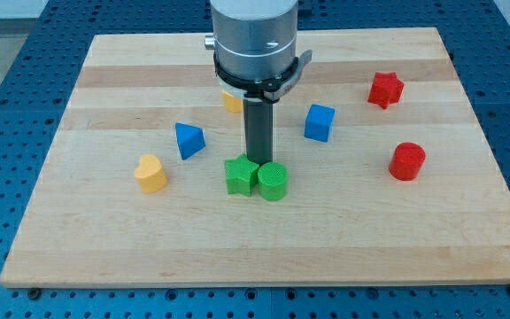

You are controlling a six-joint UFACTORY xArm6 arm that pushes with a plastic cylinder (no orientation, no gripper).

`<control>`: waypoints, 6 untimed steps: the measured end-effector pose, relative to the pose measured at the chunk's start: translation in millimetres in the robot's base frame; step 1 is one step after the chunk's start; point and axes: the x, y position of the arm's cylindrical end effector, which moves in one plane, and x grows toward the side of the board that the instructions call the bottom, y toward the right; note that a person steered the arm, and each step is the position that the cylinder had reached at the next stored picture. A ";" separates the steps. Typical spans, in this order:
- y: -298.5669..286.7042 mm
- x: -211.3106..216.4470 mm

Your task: Move the cube to the center

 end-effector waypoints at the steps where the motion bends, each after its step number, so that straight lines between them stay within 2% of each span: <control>1: -0.6 0.0; 2: -1.9 0.0; 4: 32.2 -12.4; 6: 32.3 -12.4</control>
